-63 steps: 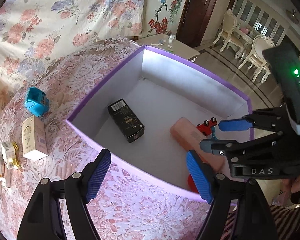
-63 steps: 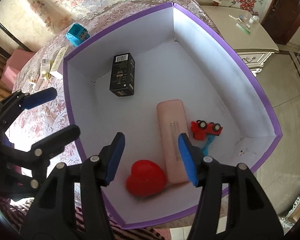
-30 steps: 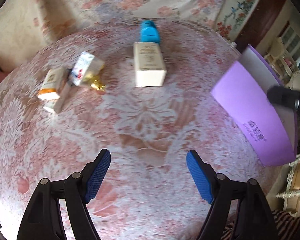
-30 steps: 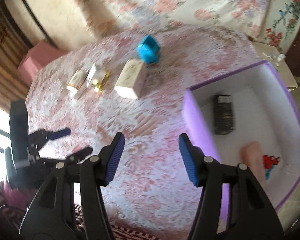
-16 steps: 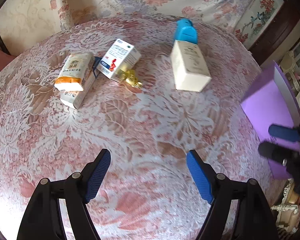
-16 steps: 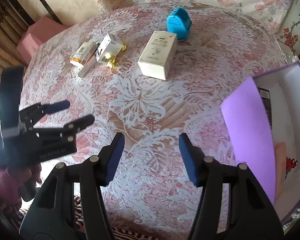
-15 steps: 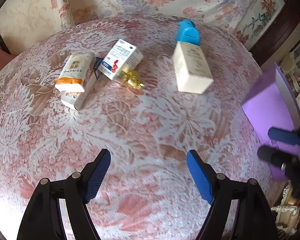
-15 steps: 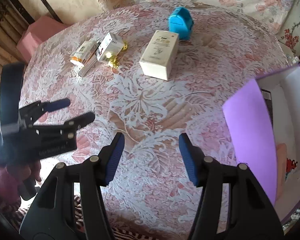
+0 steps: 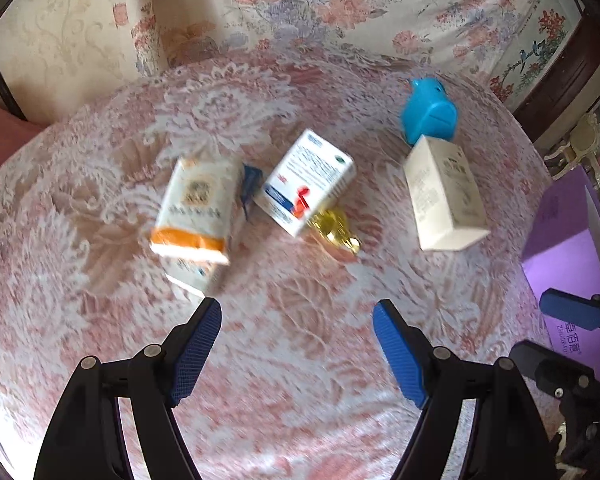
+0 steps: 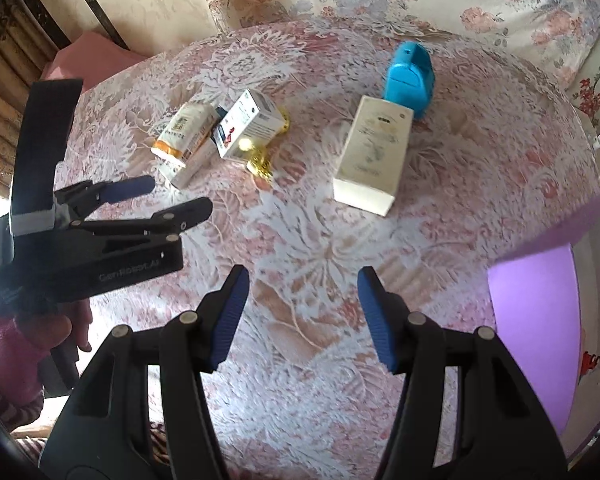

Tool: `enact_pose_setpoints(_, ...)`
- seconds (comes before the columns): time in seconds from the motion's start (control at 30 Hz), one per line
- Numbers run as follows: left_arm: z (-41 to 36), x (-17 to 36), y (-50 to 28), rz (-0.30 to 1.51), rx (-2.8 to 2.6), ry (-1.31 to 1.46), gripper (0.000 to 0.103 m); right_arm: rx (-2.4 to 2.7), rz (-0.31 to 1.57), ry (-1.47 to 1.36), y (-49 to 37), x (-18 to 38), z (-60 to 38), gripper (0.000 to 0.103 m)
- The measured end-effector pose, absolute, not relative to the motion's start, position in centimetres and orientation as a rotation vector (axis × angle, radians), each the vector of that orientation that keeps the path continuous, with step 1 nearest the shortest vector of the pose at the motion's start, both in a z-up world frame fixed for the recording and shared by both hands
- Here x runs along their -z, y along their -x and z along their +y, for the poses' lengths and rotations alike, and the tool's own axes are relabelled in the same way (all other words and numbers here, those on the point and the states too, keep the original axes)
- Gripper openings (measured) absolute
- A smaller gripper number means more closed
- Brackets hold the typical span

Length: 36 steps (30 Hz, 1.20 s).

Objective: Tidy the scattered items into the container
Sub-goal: 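Withdraw both open grippers from the box back toward the scattered items, then grasp the white-and-orange tissue pack with the left gripper while the right grasps the beige box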

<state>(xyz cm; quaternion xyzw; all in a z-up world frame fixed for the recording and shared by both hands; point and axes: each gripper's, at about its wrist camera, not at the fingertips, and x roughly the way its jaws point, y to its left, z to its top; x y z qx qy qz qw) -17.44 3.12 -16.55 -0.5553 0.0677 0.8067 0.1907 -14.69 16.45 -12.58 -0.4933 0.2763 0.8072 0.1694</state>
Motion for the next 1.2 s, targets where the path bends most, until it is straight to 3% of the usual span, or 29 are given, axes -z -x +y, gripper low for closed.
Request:
enact_pose_setpoints(0.6,-0.6,17.4,24.7,0.258,-2.323,1.571,0.079,-2.312,0.882,1.464,22.2,14.2,15.0,0.06)
enact_pose_setpoints(0.93,0.1,19.2,25.7,0.241,-2.268,1.572,0.078,-2.227,0.843,1.382,20.3,14.5,17.2,0.06)
enact_pose_setpoints(1.2,0.7,19.6,25.6,0.235,-2.25,1.559,0.055,-2.088,0.823,1.222,16.9,14.6,22.4,0.064)
